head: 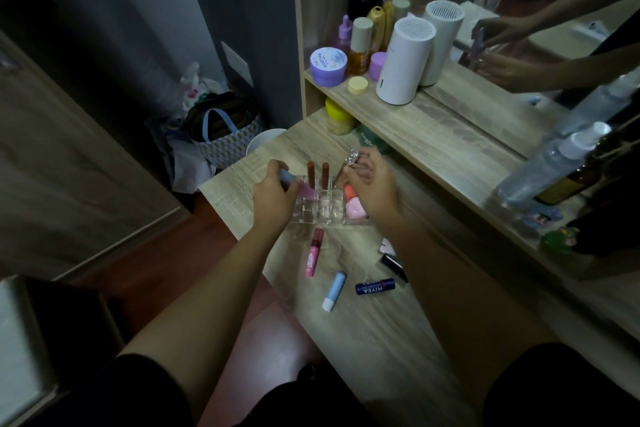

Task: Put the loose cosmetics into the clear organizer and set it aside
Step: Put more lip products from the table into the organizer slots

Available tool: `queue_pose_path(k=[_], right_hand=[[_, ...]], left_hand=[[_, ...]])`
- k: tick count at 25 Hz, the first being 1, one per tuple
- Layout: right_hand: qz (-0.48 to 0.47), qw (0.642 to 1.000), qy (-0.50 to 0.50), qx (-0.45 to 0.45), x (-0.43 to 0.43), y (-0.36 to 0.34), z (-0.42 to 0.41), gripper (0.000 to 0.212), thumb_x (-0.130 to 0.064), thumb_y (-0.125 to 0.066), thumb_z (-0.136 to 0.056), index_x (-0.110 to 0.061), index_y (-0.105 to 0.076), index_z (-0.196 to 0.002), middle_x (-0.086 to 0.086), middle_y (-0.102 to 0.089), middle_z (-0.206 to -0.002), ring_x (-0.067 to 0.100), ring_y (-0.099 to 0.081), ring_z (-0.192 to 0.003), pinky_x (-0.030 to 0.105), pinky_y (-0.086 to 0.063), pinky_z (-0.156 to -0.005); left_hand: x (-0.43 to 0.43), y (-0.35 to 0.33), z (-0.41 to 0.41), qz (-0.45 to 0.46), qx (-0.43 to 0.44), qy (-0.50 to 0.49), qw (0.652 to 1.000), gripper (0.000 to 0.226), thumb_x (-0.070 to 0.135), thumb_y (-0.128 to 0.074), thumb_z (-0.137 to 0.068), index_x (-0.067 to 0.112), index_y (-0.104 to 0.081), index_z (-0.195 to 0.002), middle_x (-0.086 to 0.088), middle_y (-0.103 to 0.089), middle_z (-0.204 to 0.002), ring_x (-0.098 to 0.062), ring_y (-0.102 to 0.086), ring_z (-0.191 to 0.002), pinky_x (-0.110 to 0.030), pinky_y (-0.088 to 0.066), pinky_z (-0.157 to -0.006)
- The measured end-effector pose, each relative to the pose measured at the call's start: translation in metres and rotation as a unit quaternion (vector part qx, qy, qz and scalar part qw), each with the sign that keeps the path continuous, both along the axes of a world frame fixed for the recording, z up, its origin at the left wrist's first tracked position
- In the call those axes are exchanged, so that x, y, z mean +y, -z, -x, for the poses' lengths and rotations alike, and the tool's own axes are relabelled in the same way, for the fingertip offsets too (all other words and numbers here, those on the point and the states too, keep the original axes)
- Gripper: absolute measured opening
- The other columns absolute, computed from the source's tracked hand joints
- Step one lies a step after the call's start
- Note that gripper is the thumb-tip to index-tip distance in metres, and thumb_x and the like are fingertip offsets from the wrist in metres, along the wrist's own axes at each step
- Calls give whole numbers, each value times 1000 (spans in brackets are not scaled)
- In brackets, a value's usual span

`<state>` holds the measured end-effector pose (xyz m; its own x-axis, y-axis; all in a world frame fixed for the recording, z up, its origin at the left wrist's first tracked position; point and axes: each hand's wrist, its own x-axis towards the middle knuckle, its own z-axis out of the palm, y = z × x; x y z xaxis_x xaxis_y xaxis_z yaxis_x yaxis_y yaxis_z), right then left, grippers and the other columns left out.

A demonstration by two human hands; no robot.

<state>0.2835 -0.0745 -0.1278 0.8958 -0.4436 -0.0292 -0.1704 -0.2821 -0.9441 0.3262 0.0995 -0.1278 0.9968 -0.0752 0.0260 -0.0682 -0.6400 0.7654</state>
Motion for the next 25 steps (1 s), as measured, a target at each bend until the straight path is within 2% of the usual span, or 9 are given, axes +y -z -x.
queue_pose_path(k=[4,6,9,12,15,18,20,23,25], right_hand=[[22,1000,-5,16,3,10,-6,32,-9,-64,-85,-20,-55,-114,-7,-66,-101,-21,-54,-72,-5,-42,-54],[31,999,-14,26,2,14,-5,32,-8,-65,-85,-18,-56,-114,-12,-62,-97,-19,-54,-75,-4,-43,-55],[44,998,-29,43,-3,25,-4,32,-8,-65,-84,-16,-56,-114,-15,-61,-91,-16,-55,-76,-2,-45,-59],[61,996,-52,45,-5,30,-3,29,-7,-65,-85,-12,-57,-112,-2,-66,-97,-5,-60,-81,0,-47,-62],[66,995,-61,46,-4,31,-4,26,-8,-64,-85,-10,-57,-110,4,-66,-102,8,-62,-91,3,-48,-65],[54,996,-63,44,-2,28,-9,25,-7,-65,-84,-12,-57,-107,-3,-64,-99,5,-61,-89,3,-48,-66],[67,994,-71,40,-1,28,-13,28,-6,-66,-84,-12,-57,-110,0,-66,-100,3,-61,-86,5,-47,-67],[87,992,-77,45,-1,31,-16,32,-7,-66,-84,-13,-60,-114,3,-69,-104,-8,-57,-80,-1,-45,-63],[90,992,-77,51,-4,31,-17,33,-6,-66,-83,-12,-60,-115,6,-70,-107,-4,-59,-83,3,-48,-73]], left_hand=[[-6,7,0,-21,-21,29,999,25,14,-63,-84,7,-50,-105,-17,-68,-82,-23,-59,-69,-28,-44,-60],[-9,8,0,-36,-21,56,998,24,14,-62,-84,7,-49,-104,-19,-67,-82,-29,-62,-75,-31,-47,-64],[-16,15,-2,-64,-9,76,995,24,14,-61,-83,11,-48,-103,-18,-66,-84,-31,-61,-78,-28,-42,-64],[-16,17,1,-81,-14,78,994,23,12,-60,-82,10,-49,-102,-19,-65,-84,-31,-60,-81,-26,-37,-63],[-19,17,0,-109,-19,77,991,27,13,-62,-83,5,-50,-107,-20,-66,-86,-34,-59,-87,-34,-43,-65],[-25,16,-6,-158,11,80,984,29,19,-62,-86,-1,-55,-105,-22,-67,-93,-34,-59,-96,-40,-49,-75],[-27,18,-6,-173,29,83,981,29,21,-61,-87,-4,-58,-101,-22,-68,-96,-35,-62,-94,-41,-49,-77],[-29,20,-6,-166,44,75,982,30,22,-62,-88,-5,-58,-101,-23,-68,-100,-36,-64,-93,-41,-49,-78],[-31,19,-6,-168,42,73,982,32,23,-62,-88,-5,-58,-102,-23,-68,-101,-36,-64,-94,-40,-49,-79]])
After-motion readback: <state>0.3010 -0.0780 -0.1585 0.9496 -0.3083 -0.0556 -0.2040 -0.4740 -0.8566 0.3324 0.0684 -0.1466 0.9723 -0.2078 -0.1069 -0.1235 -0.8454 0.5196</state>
